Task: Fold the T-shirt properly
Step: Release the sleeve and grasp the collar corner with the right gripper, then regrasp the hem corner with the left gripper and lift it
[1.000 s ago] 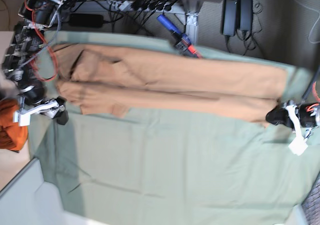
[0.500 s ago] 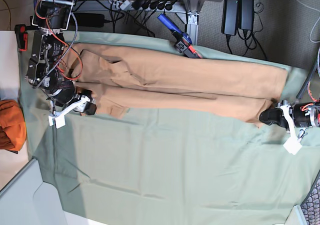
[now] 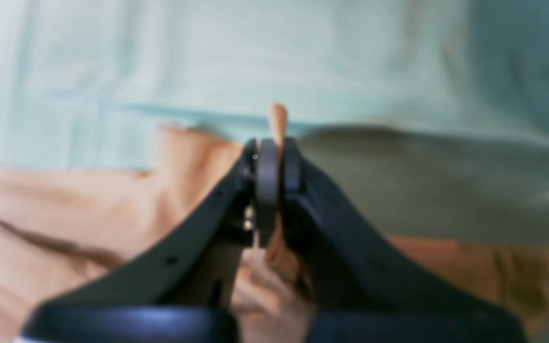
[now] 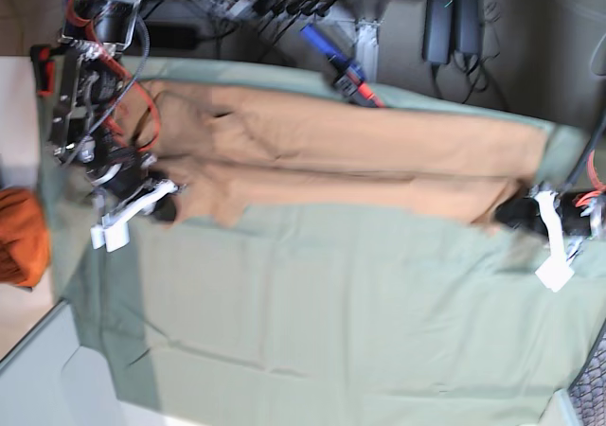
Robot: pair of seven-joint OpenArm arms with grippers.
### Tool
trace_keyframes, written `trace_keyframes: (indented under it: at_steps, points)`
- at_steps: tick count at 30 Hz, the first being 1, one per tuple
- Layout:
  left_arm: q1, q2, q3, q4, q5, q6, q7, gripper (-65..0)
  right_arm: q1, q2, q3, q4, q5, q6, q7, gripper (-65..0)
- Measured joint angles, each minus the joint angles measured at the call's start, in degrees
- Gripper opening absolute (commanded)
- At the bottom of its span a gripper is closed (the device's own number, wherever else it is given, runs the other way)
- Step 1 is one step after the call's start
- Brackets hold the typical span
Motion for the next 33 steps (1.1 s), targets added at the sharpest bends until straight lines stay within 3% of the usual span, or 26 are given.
trace_keyframes:
  at_steps: [10,21,22,24,25,26,28,33]
  points:
    - [1.7,-0.5,0.0,3.7,3.5,0.0,-0.1,-65.0,-15.3,1.7,5.4,16.2,0.6,0.3,-0.6,-65.0]
    - [2.3,-1.1,0.0,3.7,5.0,0.0,-1.0,-65.0,-23.9,1.7,7.8,19.7,0.5,0.4,-0.7,-65.0]
    - [2.6,-1.1,0.0,3.7,5.1,0.0,-1.1,-62.0,-23.8,1.7,7.8,19.7,-0.5,0.3,-0.6,-58.4]
    - [3.6,-1.1,0.0,3.7,6.4,0.0,-3.0,-50.2,-23.8,1.7,7.8,19.7,-1.4,0.3,-0.6,-34.0]
    - [4.2,-1.1,0.0,3.7,7.6,0.0,-3.9,-42.6,-23.8,1.7,7.8,19.7,-1.6,0.3,-0.6,-24.9]
    - [4.6,-1.1,0.0,3.7,8.5,0.0,-4.4,-34.5,-23.8,1.7,7.8,19.7,-1.5,0.3,-0.6,-20.2]
    - [5.4,-1.1,0.0,3.7,11.8,0.0,-5.4,-24.6,-23.8,1.7,7.8,19.7,-1.5,0.3,-0.6,-20.5]
    - [6.2,-1.1,-0.4,3.8,17.8,-0.2,-9.5,-24.2,-23.8,1.7,7.8,19.7,-1.5,0.3,-0.4,-20.5]
